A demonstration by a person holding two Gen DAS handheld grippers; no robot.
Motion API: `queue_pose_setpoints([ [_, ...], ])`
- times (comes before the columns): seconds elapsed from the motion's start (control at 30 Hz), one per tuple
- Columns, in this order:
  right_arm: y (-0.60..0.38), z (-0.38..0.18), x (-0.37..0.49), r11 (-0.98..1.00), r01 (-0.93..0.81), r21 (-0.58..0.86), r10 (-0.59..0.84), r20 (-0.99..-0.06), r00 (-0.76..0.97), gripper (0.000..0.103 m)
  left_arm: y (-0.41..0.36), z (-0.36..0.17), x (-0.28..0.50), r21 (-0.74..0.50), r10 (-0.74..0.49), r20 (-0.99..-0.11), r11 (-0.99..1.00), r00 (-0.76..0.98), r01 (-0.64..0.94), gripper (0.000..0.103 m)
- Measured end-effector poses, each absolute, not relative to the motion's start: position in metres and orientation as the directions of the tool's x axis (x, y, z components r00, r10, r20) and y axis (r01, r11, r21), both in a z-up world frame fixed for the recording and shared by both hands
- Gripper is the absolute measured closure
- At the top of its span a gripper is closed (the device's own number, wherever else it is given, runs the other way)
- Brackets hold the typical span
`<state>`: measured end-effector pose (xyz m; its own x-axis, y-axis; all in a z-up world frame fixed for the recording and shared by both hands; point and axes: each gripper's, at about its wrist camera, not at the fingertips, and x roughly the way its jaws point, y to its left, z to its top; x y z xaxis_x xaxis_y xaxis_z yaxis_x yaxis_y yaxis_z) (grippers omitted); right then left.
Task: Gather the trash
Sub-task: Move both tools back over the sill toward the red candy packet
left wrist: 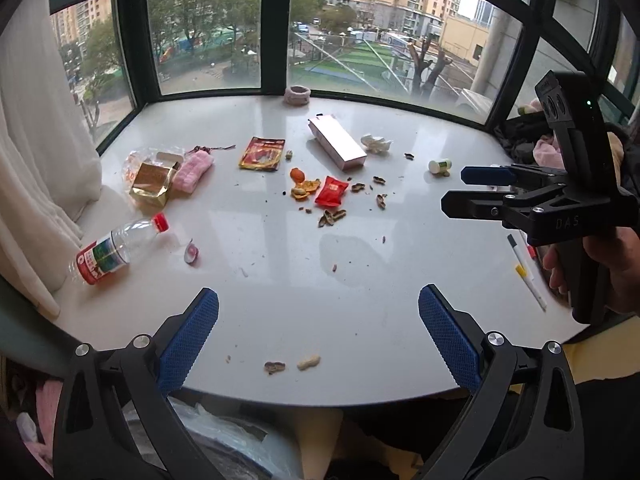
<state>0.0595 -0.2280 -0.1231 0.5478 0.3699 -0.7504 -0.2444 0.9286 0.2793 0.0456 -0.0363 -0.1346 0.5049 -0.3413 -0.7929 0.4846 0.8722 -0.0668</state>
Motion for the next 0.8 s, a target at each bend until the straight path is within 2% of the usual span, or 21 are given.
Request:
queue_pose_setpoints([
  [0.4,-0.292,-0.138,0.121,0.955,-0.134,0.266,0.294,-0.762,0.577,0.01,-0.109,-0.162,0.121,-0.031,-0.367,-0.821,0.793,0.437,0.608,0.006],
  [0.8,-0.332,-0.16,0.182,0.961,-0.101,0.256,0.267,-0.782,0.563,0.01,-0.153,-0.191,0.186,-0.045,-0.361,-0.854,0.768,0.374,0.639,0.006],
])
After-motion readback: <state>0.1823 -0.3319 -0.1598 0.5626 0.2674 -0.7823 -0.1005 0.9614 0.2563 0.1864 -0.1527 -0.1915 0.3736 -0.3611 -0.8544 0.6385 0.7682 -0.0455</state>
